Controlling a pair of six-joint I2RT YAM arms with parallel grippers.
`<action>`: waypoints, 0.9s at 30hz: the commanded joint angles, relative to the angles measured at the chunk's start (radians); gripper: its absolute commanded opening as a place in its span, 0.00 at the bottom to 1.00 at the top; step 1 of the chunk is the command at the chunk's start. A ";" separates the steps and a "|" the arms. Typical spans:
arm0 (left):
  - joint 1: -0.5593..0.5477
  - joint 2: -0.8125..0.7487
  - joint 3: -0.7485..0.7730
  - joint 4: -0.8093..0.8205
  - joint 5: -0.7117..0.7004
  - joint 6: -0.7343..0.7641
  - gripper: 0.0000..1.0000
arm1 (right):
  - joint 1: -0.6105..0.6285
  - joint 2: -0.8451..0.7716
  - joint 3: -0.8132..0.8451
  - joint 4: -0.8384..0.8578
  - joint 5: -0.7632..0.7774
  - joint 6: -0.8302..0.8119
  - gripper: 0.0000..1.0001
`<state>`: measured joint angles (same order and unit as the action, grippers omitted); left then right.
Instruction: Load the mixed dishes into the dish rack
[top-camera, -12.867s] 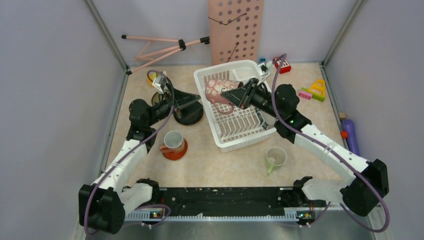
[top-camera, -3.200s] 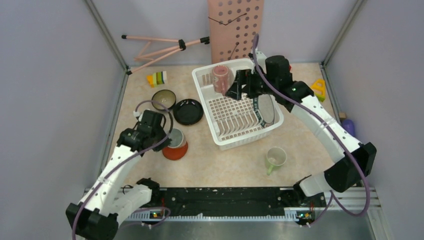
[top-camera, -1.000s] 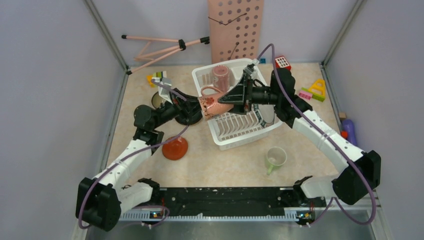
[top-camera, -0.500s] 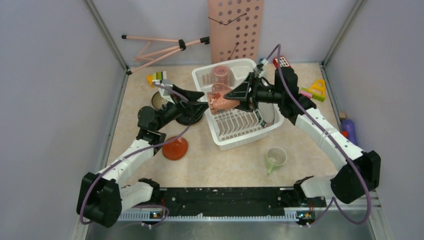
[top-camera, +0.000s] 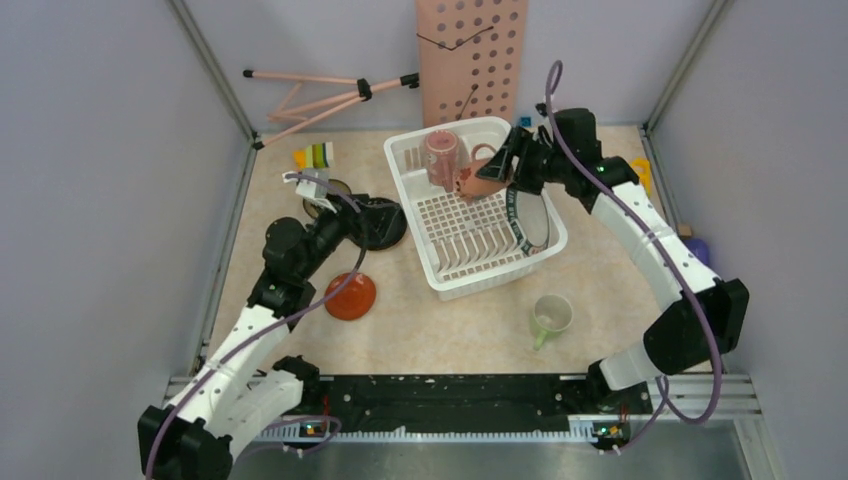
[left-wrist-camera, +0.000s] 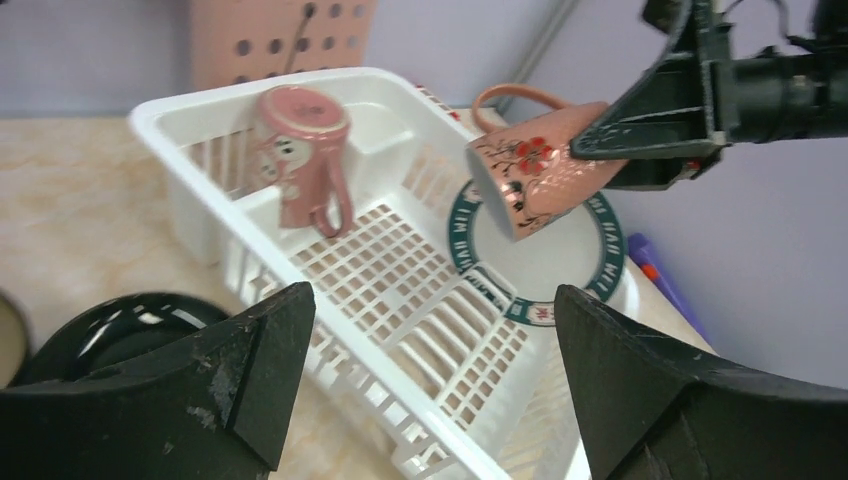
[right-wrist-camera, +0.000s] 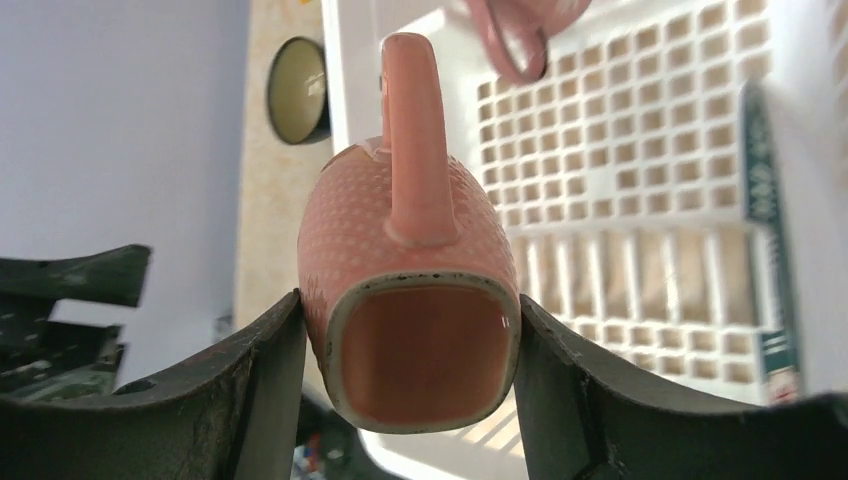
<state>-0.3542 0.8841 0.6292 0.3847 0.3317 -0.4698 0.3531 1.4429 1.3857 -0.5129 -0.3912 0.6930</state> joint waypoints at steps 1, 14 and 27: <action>0.000 -0.089 0.062 -0.298 -0.277 0.055 0.95 | 0.044 0.060 0.201 -0.060 0.159 -0.294 0.00; 0.001 -0.214 -0.043 -0.354 -0.426 -0.078 0.97 | 0.159 0.340 0.435 -0.205 0.377 -0.574 0.00; 0.001 -0.158 -0.054 -0.319 -0.336 -0.089 0.93 | 0.190 0.467 0.494 -0.123 0.587 -0.675 0.00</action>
<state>-0.3546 0.7258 0.5804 -0.0006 -0.0315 -0.5529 0.5156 1.8938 1.7786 -0.7395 0.1085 0.0891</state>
